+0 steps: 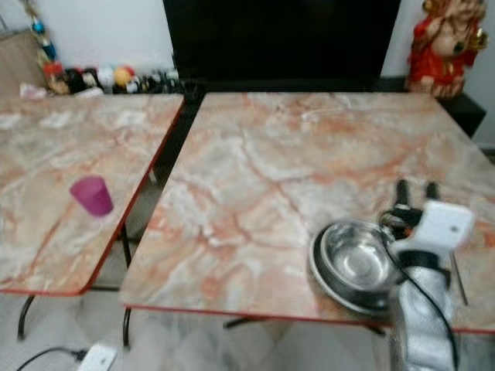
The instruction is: Setting the table
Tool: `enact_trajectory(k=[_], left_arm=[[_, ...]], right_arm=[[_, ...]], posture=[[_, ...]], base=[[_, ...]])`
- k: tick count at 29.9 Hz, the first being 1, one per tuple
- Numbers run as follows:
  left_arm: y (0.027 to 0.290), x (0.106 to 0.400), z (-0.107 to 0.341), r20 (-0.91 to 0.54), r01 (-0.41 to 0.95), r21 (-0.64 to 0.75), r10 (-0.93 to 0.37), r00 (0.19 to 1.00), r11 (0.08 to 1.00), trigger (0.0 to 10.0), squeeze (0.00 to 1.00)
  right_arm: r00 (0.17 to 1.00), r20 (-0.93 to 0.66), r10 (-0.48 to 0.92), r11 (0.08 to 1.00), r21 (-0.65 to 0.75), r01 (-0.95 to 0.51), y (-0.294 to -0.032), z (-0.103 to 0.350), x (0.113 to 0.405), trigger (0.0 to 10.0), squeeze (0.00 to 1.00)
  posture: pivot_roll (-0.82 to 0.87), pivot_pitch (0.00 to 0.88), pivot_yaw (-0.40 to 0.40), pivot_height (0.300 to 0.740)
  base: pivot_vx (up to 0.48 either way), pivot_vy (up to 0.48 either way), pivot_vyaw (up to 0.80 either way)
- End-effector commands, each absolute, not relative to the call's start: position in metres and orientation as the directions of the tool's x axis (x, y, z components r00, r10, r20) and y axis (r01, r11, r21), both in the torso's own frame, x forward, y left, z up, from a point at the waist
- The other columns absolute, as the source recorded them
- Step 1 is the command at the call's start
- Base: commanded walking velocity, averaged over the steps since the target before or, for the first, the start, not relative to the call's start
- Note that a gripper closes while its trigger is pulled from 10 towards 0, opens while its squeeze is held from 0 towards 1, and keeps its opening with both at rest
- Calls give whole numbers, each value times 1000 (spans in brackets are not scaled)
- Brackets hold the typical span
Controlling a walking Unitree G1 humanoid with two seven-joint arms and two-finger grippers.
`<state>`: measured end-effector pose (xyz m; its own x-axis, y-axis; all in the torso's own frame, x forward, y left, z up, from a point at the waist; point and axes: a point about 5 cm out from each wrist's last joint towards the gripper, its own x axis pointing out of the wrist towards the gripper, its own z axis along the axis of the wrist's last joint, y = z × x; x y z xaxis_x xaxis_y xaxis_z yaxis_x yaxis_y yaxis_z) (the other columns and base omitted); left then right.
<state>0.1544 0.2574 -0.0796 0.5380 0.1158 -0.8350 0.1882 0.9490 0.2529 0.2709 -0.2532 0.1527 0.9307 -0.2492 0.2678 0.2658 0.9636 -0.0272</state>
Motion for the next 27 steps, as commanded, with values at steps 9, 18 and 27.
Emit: enact_trajectory(k=[9,18,27], left_arm=[[241,161,-82,-832,182,233,98,546,955,10000,0],[233,172,-80,-818,189,226,81,570,956,10000,0],[235,161,-83,-822,196,229,82,564,954,10000,0]], right_arm=[[924,293,-245,963,-41,268,-253,159,270,10000,0],[929,303,-211,971,-47,235,-242,160,270,10000,0],[940,289,-183,976,-60,208,-235,156,267,10000,0]], posture=[[-45,0,42,740],[-47,0,42,740],[-48,0,40,740]], base=[[0,480,0],[0,255,0],[0,0,0]])
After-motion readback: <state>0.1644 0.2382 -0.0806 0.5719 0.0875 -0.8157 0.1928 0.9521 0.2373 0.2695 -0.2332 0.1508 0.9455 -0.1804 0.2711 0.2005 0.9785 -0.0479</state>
